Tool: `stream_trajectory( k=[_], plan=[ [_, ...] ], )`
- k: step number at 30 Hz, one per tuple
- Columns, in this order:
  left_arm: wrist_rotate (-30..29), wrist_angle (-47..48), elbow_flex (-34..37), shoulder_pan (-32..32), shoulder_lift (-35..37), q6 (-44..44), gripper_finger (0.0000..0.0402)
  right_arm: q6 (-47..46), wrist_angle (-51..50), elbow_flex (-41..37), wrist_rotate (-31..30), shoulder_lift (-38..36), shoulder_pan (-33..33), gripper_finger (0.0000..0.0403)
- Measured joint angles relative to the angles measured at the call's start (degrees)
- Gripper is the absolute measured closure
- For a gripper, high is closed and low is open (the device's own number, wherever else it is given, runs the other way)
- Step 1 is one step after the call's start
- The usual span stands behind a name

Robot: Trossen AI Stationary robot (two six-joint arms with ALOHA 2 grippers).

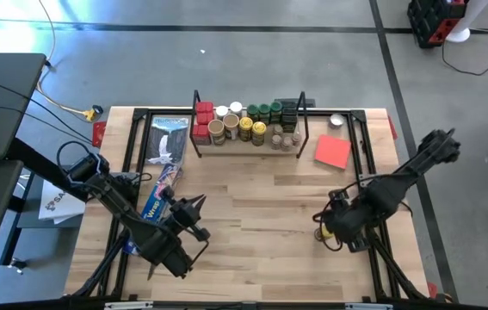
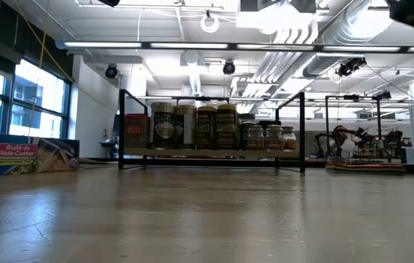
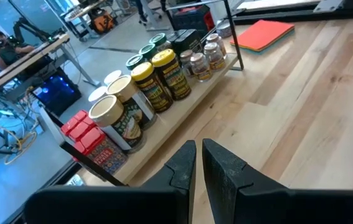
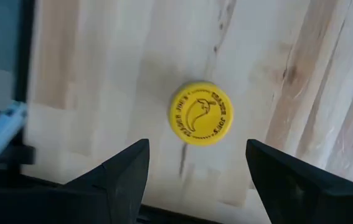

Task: Shelf spices
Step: Put the yellow seasoning can on the shelf aligned with the green seasoning bottle

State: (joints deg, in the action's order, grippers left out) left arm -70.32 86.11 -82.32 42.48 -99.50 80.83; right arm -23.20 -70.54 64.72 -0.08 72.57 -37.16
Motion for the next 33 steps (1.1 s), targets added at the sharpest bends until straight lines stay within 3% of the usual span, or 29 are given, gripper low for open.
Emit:
stream_trajectory(
  k=[12,24,29,33],
  plan=[
    [0.7,-0.3,0.0,-0.8,0.0,-0.5,0.0376,9.0,2.1,-2.1,0.7,7.9,0.0,0.01],
    [0.7,-0.3,0.0,-0.8,0.0,-0.5,0.0376,18.3,5.2,-2.1,-1.1,13.6,0.0,0.0098],
    [0.7,-0.3,0.0,-0.8,0.0,-0.5,0.0376,18.7,5.2,-2.1,-1.3,13.6,0.0,0.0117],
    [0.7,-0.4,0.0,-0.8,0.0,-0.5,0.0376,17.7,5.2,-2.1,-1.3,13.6,0.0,0.0164]
  ],
)
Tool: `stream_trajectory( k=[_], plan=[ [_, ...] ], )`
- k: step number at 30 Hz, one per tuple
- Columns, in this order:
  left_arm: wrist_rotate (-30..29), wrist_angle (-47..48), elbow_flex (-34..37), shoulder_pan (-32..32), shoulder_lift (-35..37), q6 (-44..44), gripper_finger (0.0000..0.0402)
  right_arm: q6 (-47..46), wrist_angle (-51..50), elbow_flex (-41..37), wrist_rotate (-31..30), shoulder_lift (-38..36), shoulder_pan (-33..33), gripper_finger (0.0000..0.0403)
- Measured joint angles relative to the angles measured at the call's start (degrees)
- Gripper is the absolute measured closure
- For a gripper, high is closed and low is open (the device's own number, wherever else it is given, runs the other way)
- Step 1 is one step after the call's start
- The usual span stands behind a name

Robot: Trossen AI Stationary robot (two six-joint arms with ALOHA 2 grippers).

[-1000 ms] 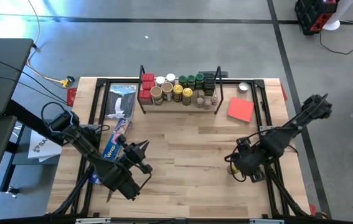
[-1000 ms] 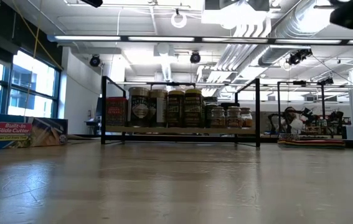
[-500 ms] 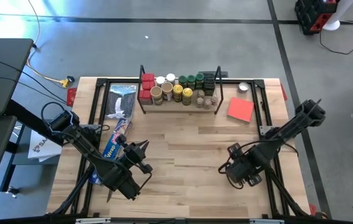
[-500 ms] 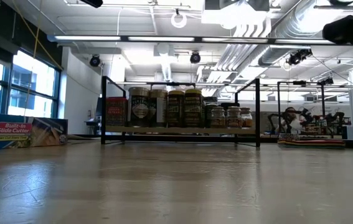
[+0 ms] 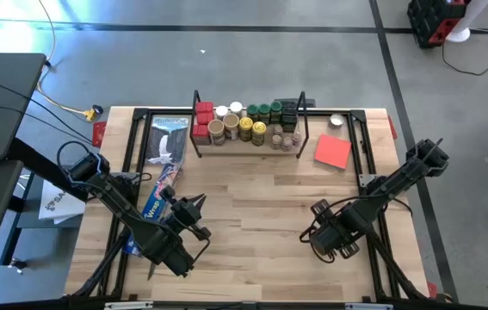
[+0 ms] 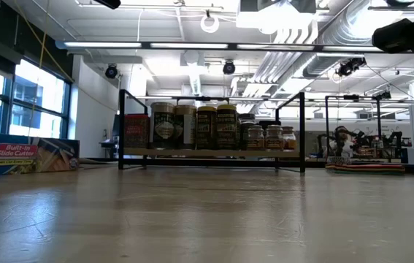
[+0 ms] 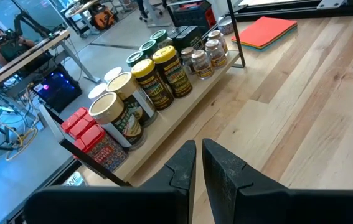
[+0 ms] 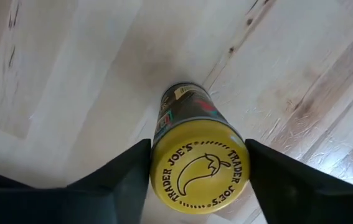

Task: Shelf spices
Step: Put the yellow seasoning can on the shelf aligned with the green seasoning bottle

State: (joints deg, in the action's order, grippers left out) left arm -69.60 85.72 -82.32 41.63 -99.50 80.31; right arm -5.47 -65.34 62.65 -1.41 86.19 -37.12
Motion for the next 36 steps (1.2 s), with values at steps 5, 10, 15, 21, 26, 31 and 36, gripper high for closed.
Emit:
stream_trajectory(
  k=[5,10,15,21,26,31,36],
  plan=[
    [0.0,0.0,0.0,0.0,0.0,0.0,0.0376,-1.5,0.5,0.1,0.4,0.0,0.7,0.0197],
    [0.0,0.0,0.0,0.0,0.0,0.0,0.0376,-2.1,4.5,1.6,0.5,0.1,4.6,0.0197],
    [0.0,-0.1,0.0,0.0,0.0,0.0,0.0376,-1.4,4.6,5.1,0.1,0.1,10.6,0.0197],
    [0.0,-0.1,0.0,0.0,0.0,0.0,0.0376,2.7,5.0,10.0,-3.7,0.1,17.6,0.0197],
    [0.0,-0.1,0.0,0.0,0.0,0.0,0.0376,7.5,5.5,17.2,-7.0,1.8,25.4,0.0197],
    [0.0,-0.1,0.0,0.0,0.0,0.0,0.0376,13.9,0.4,28.5,-7.1,8.8,35.0,0.0197],
    [0.3,-0.1,0.0,0.0,0.0,0.0,0.0376,18.7,-8.5,40.0,-7.1,18.5,43.2,0.0197]
  ],
)
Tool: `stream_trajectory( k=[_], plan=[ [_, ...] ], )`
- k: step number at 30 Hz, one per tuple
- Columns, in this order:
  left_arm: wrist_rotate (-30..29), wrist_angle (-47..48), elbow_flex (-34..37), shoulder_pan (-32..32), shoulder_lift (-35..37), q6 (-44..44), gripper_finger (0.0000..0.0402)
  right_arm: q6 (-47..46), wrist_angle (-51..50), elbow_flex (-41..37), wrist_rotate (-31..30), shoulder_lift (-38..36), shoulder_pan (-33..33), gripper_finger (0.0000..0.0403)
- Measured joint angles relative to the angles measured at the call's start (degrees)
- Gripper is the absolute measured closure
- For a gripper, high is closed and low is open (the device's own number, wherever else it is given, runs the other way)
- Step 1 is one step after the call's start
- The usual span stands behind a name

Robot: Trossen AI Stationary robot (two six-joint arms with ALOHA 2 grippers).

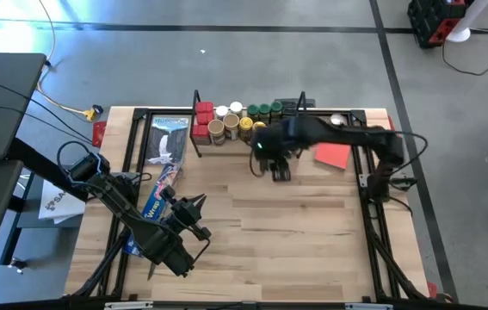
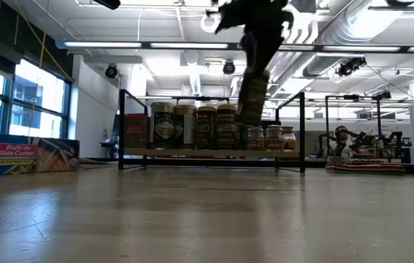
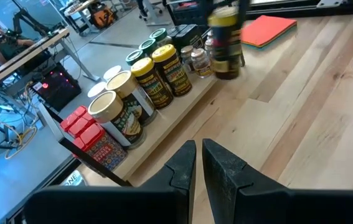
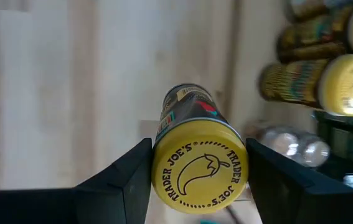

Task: Shelf spices
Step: Put the yellow seasoning can on the shelf aligned with the green seasoning bottle

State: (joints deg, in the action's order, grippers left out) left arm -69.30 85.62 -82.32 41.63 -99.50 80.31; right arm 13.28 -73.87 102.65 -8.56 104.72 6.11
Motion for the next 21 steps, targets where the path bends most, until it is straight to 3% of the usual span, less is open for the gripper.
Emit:
stream_trajectory(
  k=[8,21],
  plan=[
    [0.1,0.0,0.0,0.0,0.0,0.0,0.0376,3.7,-2.3,10.6,1.4,9.4,8.5,0.0197],
    [0.2,0.0,0.0,0.0,0.0,0.0,0.0376,3.7,-3.3,11.5,3.5,12.2,16.3,0.0197]
  ],
)
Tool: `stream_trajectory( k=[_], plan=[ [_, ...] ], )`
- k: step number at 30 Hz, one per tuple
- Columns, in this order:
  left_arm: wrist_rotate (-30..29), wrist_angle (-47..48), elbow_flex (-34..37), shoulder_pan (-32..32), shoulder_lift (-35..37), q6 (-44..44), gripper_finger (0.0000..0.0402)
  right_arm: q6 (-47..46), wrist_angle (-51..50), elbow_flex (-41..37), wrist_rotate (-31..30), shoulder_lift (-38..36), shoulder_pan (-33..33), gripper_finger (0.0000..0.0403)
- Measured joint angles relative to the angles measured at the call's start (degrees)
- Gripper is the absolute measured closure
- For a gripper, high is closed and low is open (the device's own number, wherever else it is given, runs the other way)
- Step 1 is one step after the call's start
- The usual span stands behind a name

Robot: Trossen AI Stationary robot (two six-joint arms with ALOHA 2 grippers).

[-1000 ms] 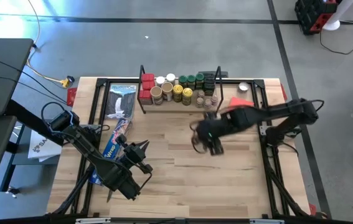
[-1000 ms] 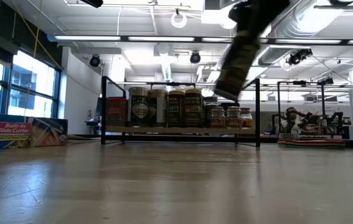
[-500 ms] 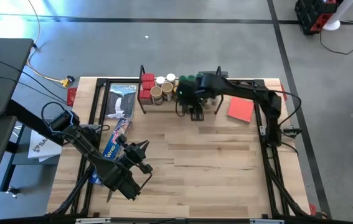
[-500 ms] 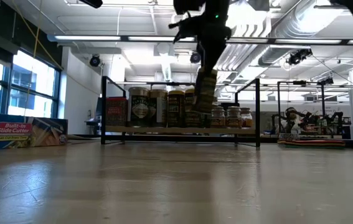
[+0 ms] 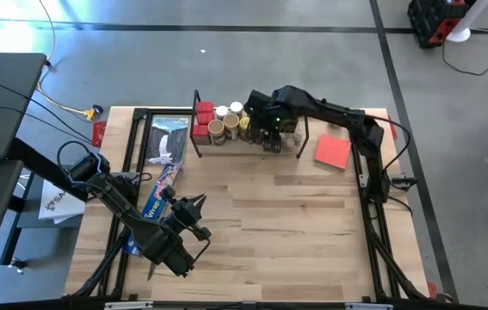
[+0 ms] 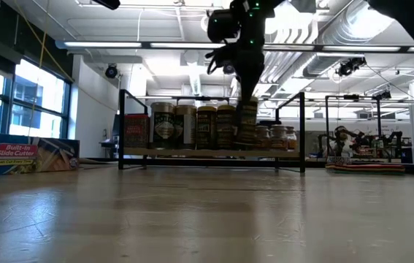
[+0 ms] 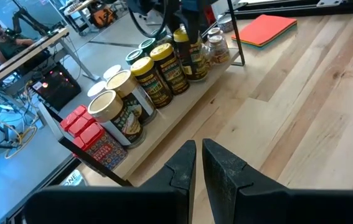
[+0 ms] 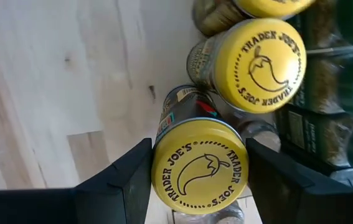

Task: Shelf spices
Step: Put the yellow seasoning can on the shelf aligned with the green seasoning bottle, then return to Home Position

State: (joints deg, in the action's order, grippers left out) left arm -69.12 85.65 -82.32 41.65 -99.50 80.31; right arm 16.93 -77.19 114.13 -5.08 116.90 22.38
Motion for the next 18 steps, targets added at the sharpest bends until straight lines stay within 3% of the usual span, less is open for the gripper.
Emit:
stream_trajectory(
  k=[8,14,18],
  plan=[
    [1.4,0.0,0.0,0.0,0.0,-0.4,0.0376,-0.5,0.6,0.0,-0.3,0.0,2.1,0.0197],
    [2.0,0.0,0.0,0.0,0.0,-0.5,0.0376,-0.4,2.2,0.0,-0.5,0.0,2.1,0.0149],
    [2.1,0.0,0.0,0.0,0.0,-0.5,0.0376,-0.3,3.1,0.0,-0.6,0.0,2.1,0.0141]
  ],
)
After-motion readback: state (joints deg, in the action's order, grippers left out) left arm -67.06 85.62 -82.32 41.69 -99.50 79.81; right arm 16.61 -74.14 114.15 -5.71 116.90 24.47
